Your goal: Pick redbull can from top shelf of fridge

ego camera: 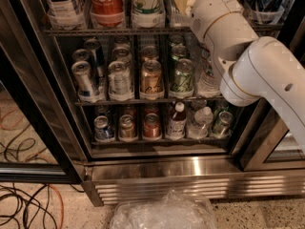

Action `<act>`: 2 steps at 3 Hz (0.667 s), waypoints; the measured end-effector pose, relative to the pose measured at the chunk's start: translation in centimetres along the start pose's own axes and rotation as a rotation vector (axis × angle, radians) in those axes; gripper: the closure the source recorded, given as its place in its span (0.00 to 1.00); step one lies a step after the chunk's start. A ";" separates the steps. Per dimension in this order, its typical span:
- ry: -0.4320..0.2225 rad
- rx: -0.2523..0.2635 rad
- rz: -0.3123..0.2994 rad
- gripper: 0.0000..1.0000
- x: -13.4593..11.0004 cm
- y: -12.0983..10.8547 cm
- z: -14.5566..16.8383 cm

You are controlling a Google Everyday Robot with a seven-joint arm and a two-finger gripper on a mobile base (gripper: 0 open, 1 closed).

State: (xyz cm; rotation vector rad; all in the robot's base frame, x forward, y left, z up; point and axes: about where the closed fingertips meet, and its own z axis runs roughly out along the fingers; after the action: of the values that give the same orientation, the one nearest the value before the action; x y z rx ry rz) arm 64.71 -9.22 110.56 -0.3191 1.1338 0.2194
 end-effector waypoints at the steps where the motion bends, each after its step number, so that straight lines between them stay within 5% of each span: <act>1: -0.046 0.010 -0.024 1.00 -0.3 0.1 0.0; 2: -0.046 0.010 -0.024 1.00 -0.3 0.1 0.0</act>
Offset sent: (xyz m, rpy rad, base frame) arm -0.0018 -0.0006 0.0023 -0.0053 -0.0782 -0.0184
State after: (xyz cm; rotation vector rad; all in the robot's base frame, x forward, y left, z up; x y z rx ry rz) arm 64.56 -9.10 110.84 -0.3174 1.0849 0.1994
